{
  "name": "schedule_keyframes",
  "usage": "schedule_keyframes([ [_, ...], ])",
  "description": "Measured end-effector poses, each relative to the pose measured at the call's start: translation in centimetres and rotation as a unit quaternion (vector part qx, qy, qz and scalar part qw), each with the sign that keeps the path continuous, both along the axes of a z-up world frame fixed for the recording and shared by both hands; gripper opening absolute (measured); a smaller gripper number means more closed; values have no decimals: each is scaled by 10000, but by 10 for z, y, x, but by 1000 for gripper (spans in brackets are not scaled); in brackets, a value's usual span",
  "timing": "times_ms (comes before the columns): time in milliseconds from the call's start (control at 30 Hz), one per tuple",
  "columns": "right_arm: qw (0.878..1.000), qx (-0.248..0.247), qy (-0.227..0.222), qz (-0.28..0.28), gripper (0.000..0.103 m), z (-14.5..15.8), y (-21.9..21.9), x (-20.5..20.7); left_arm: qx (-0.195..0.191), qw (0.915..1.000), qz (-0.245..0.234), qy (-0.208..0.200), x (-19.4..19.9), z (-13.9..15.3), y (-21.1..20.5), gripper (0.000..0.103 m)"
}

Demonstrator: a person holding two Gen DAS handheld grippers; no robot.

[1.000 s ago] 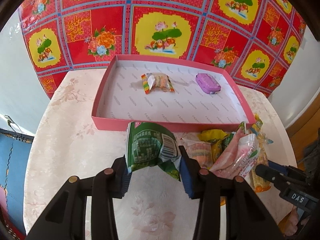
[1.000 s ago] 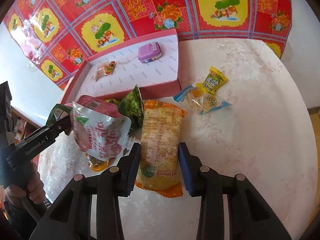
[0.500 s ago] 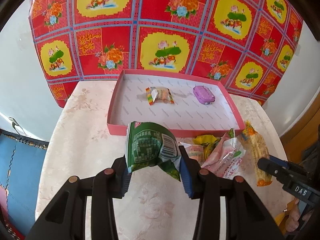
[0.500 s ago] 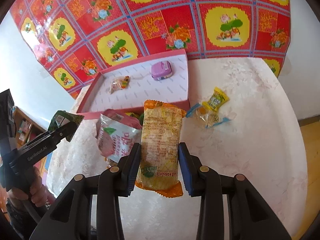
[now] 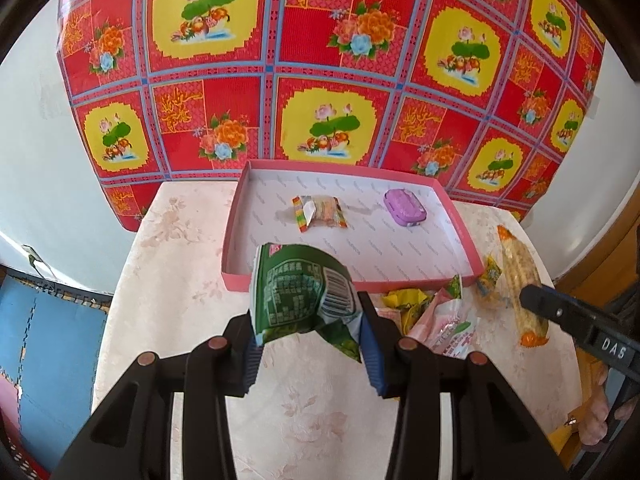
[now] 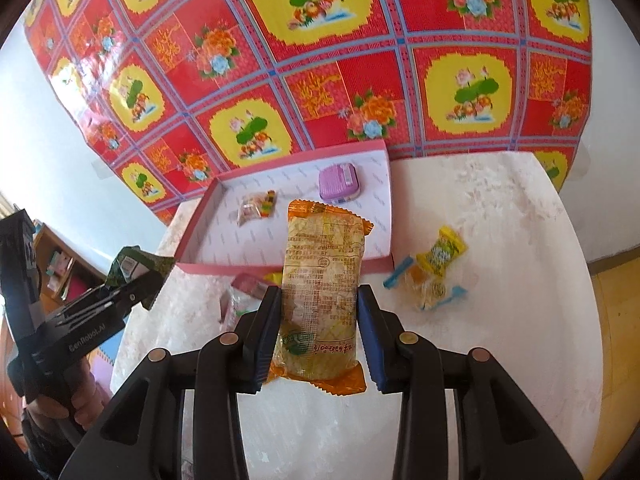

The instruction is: Organize snacks

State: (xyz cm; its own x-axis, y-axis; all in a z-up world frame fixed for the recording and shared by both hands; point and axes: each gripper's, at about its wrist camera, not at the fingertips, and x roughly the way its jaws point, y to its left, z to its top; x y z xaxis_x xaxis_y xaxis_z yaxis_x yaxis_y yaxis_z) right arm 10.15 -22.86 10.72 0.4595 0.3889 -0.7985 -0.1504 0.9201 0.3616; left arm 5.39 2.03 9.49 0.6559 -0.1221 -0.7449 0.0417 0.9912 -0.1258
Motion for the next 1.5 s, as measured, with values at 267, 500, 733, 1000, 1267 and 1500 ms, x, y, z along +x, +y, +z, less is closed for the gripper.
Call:
schedule_keyframes([
  [267, 9999, 54, -73, 86, 39, 8, 4, 17, 23, 10000, 90, 7, 9, 4, 2, 44],
  [500, 9999, 93, 30, 134, 39, -1, 8, 42, 30, 9999, 161, 54, 32, 1, -1, 44],
  [733, 9998, 153, 103, 40, 39, -10, 5, 73, 10, 9997, 186, 165, 66, -10, -4, 44],
  [1000, 9998, 41, 186, -75, 39, -25, 5, 105, 18, 9998, 117, 179, 102, -23, -3, 44],
  [1267, 9995, -28, 270, -145, 39, -42, 12, 125, 71, 9997, -32, 252, 133, -37, -1, 44],
  [1500, 9994, -102, 314, -53, 39, -54, 20, 136, 156, 9993, -136, 306, 155, -47, 0, 44],
])
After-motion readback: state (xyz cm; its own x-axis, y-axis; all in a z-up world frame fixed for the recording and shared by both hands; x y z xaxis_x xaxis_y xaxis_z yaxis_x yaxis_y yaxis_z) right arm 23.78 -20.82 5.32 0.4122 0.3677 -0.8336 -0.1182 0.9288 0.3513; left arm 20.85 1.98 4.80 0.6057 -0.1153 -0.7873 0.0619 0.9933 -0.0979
